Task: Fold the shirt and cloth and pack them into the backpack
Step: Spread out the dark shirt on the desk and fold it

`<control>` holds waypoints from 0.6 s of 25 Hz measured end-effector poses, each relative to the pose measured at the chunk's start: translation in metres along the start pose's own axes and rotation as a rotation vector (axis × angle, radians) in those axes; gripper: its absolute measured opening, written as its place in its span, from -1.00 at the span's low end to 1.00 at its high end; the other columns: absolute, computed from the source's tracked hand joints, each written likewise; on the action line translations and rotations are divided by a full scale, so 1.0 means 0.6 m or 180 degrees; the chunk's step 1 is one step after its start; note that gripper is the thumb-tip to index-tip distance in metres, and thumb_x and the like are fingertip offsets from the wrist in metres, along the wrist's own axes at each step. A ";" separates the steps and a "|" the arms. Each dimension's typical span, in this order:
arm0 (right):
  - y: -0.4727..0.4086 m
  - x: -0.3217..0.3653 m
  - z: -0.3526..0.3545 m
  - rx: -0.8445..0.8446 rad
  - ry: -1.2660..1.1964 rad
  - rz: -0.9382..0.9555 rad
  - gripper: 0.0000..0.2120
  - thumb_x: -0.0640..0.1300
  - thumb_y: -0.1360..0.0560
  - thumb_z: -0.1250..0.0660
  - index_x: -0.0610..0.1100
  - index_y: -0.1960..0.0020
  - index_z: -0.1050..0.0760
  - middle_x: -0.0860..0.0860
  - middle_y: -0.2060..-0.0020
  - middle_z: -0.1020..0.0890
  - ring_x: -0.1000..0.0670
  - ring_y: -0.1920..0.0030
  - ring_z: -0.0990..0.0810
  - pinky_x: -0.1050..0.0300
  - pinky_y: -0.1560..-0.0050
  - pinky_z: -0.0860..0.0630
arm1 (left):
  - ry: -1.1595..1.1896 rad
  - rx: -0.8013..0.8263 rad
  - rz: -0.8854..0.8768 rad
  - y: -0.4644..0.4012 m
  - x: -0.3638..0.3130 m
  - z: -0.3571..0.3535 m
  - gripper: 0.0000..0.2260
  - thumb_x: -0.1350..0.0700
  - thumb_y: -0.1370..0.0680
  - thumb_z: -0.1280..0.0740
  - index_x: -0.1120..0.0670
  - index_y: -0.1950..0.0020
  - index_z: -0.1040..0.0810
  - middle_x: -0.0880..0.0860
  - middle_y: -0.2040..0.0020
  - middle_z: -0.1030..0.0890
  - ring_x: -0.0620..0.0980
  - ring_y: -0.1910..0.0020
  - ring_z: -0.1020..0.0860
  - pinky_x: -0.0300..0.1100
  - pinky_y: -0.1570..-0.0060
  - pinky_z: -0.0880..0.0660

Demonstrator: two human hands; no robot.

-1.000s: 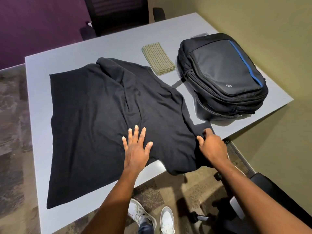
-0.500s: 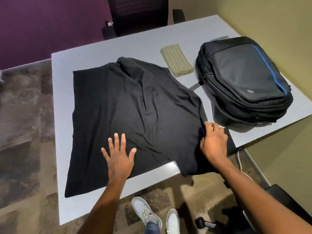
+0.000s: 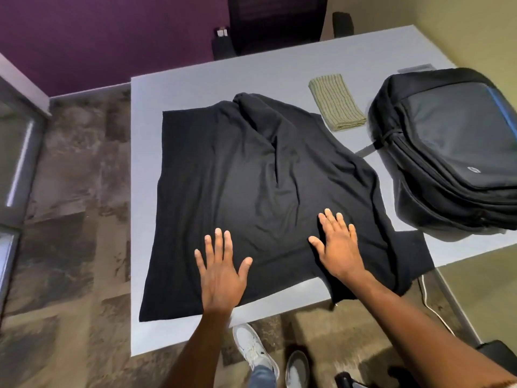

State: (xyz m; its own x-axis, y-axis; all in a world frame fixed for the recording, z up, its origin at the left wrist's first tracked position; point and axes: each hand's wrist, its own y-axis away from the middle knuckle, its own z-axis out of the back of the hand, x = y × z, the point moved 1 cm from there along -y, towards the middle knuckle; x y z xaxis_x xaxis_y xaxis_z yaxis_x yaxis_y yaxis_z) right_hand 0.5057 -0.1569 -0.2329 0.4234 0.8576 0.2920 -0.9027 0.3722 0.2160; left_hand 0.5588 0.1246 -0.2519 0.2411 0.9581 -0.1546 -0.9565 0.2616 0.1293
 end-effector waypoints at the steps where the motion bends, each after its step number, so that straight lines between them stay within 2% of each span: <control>1: -0.003 0.005 -0.001 -0.0080 -0.0003 -0.0037 -0.36 0.20 -0.64 -0.12 -0.08 -0.61 -0.12 0.00 -0.62 -0.08 -0.09 -0.61 0.01 -0.18 -0.57 0.03 | 0.0062 -0.0023 0.0060 0.006 0.000 0.000 -0.31 -0.31 -0.61 0.09 0.05 -0.65 -0.05 0.06 -0.65 -0.04 0.14 -0.63 0.04 0.27 -0.54 0.01; 4: -0.046 0.023 0.008 -0.0337 -0.0122 0.0025 -0.36 0.18 -0.63 -0.14 -0.13 -0.60 -0.16 -0.07 -0.61 -0.13 -0.12 -0.61 -0.04 -0.19 -0.57 0.01 | 0.0226 -0.0232 0.0076 -0.020 0.011 0.012 -0.37 -0.24 -0.63 0.07 0.03 -0.63 -0.11 0.06 -0.64 -0.08 0.12 -0.63 0.01 0.28 -0.54 0.00; 6: -0.093 0.027 0.016 -0.0300 -0.0142 0.0051 -0.34 0.20 -0.63 -0.13 -0.12 -0.61 -0.13 -0.06 -0.62 -0.09 -0.11 -0.61 -0.01 -0.19 -0.57 0.04 | 0.0246 -0.0307 -0.0027 -0.077 0.030 0.022 -0.38 -0.23 -0.62 0.05 0.00 -0.63 -0.10 0.06 -0.65 -0.07 0.13 -0.63 0.02 0.28 -0.54 0.04; 10: -0.155 0.009 0.012 -0.0070 0.0133 -0.0040 -0.28 0.30 -0.61 -0.02 -0.04 -0.64 0.00 0.01 -0.63 0.03 -0.09 -0.62 0.12 -0.27 -0.55 0.14 | -0.0005 -0.0164 0.0015 -0.167 0.079 0.025 -0.30 -0.34 -0.58 0.12 -0.03 -0.65 -0.03 0.08 -0.65 0.00 0.15 -0.62 0.07 0.31 -0.53 0.07; 15: -0.153 -0.008 -0.003 -0.0253 0.0157 -0.0403 -0.22 0.35 -0.59 0.05 -0.06 -0.64 0.10 0.05 -0.63 0.09 -0.08 -0.61 0.19 -0.29 -0.53 0.22 | 0.0040 -0.0175 0.0273 -0.163 0.087 0.014 -0.23 -0.38 -0.58 0.10 0.07 -0.65 -0.01 0.08 -0.65 0.00 0.14 -0.63 0.08 0.33 -0.52 0.10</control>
State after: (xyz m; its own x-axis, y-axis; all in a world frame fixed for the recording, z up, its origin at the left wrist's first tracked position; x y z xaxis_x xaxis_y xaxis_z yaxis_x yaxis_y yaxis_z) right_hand 0.5866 -0.1947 -0.2556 0.5319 0.8176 0.2206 -0.8463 0.5038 0.1731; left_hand 0.6664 0.1501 -0.2645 0.1564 0.9750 -0.1576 -0.9812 0.1717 0.0886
